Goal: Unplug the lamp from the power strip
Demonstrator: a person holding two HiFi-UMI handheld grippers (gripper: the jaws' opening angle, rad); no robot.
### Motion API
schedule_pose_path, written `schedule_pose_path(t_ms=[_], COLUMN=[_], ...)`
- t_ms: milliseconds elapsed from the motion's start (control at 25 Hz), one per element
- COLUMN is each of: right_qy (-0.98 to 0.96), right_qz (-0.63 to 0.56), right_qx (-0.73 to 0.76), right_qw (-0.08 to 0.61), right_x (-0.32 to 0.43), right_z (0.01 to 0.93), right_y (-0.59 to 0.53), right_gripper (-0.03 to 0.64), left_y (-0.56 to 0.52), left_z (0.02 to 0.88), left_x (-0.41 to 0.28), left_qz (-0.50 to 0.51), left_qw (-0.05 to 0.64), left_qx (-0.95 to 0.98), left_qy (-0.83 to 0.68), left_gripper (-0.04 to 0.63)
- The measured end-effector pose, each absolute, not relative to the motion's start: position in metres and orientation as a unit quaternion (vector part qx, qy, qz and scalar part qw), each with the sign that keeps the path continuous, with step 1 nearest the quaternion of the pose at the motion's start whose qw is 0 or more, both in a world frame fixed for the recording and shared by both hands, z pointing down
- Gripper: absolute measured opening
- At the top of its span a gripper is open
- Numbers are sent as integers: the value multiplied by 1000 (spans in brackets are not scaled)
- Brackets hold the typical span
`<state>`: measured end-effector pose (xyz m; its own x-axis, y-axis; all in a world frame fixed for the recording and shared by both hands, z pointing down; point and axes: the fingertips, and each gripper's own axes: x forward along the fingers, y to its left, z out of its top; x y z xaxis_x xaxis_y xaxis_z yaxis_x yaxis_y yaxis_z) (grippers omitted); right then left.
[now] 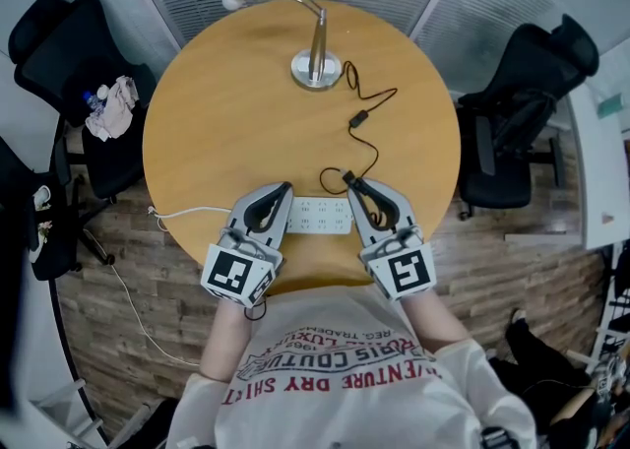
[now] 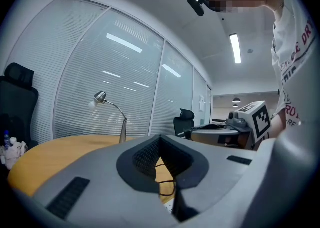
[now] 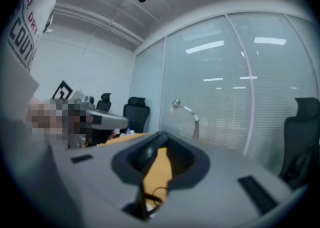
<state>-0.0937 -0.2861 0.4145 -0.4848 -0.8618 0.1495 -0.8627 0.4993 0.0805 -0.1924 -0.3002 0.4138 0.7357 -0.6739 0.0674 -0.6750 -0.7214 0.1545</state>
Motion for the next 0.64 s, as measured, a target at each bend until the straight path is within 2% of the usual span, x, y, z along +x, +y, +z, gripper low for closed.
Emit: schedule_pose_path(t_ms=[640], right_qy=[-859], right_qz=[7], right_qx=[502], right_qw=[97], right_x=[-102], right_z=[425], right_y=[-283], right_gripper=[72], left_y=[-301], left_z=[421], left_x=[-193], left_qz=[2], left_qw=[97], left_qx=[930], left_qy=[-353], left_gripper=[28])
